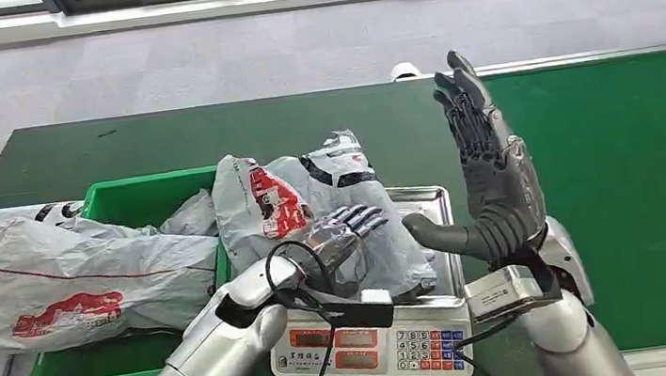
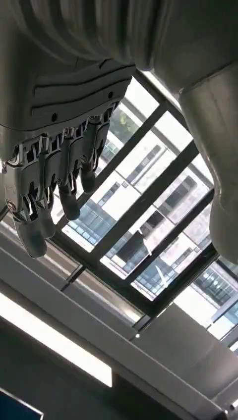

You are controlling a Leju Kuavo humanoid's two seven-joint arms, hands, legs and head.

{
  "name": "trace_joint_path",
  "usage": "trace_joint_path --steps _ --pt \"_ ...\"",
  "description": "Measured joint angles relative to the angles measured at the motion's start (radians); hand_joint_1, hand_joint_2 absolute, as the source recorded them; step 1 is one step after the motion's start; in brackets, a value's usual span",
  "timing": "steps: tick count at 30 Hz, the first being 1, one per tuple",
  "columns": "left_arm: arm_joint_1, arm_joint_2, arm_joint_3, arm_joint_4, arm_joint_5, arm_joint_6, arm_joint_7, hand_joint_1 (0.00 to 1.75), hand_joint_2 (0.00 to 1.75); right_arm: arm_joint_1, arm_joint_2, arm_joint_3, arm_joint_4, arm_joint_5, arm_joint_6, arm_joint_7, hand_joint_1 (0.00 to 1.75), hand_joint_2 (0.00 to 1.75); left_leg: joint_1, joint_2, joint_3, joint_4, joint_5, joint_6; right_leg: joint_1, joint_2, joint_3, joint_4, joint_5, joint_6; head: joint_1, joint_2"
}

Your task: Moved the parcel from conveyor to table for the left to box.

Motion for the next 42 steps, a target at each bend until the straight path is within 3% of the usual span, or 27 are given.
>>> trace_joint_path --steps 20,26,27,38,42 --pt "-0.066 -0.014 -0.055 0.106 0.001 -0.056 -0.003 0.0 1.75 0.03 0.013 0.0 -0.005 0.04 0.003 0.003 0.0 1.75 0.0 -0.001 0.004 0.0 0.0 0.001 0.0 -0.002 0.005 0.0 0.0 0.0 0.0 0.0" --pt "-0.096 -0.016 -0.091 0.189 -0.006 -0.101 -0.006 0.0 1.75 0.031 0.029 0.0 -0.004 0.054 0.034 0.007 0.0 1.75 0.0 -0.004 0.003 -0.001 -0.001 0.001 0.0 -0.006 0.015 -0.001 -0.003 0.0 0.0 0.0" --pt "-0.099 -0.016 -0.095 0.2 -0.006 -0.108 -0.009 1.75 1.75 0.026 0.037 0.001 -0.003 0.056 0.042 0.013 0.0 1.75 0.0 -0.004 0.004 -0.002 -0.002 0.0 0.0 -0.006 0.016 -0.001 -0.004 0.0 0.0 0.0" --pt "-0.126 -0.013 -0.115 0.261 0.014 -0.212 -0.097 1.75 1.75 0.01 0.093 0.007 -0.002 0.093 0.061 0.047 0.0 1.75 0.001 -0.009 0.014 -0.002 -0.002 0.0 0.0 -0.011 0.028 -0.001 -0.007 0.0 0.0 0.0" --pt "-0.184 -0.012 -0.121 0.277 0.045 -0.302 -0.175 1.75 1.75 0.003 0.112 0.017 -0.002 0.095 0.079 0.055 0.0 1.75 0.001 -0.009 0.014 -0.001 -0.002 0.0 0.001 -0.01 0.027 -0.001 -0.006 0.0 0.0 0.0"
